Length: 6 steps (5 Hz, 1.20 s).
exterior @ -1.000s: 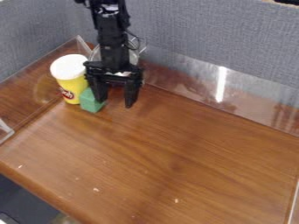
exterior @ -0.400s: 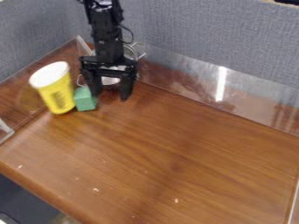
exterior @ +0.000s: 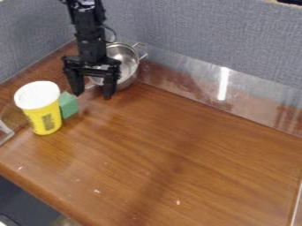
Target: Put green object to the right side of the table
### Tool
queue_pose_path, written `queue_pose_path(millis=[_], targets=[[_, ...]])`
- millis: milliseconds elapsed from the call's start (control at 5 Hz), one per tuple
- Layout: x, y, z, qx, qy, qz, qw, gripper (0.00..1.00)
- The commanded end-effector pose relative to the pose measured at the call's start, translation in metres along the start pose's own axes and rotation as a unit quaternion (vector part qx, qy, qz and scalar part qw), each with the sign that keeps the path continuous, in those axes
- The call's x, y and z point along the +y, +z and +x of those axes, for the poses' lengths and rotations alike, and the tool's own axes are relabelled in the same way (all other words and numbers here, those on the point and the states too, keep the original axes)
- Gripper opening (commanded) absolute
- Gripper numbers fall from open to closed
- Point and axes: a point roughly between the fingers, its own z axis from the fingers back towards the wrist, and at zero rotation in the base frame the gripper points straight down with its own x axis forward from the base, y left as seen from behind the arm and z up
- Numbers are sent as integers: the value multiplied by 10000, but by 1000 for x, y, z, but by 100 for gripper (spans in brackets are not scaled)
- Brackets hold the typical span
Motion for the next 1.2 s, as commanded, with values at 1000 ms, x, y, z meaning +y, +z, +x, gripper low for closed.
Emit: queue_pose_path(millis=[1000], targets=[[51,42,-36,-526,439,88,9976,100]])
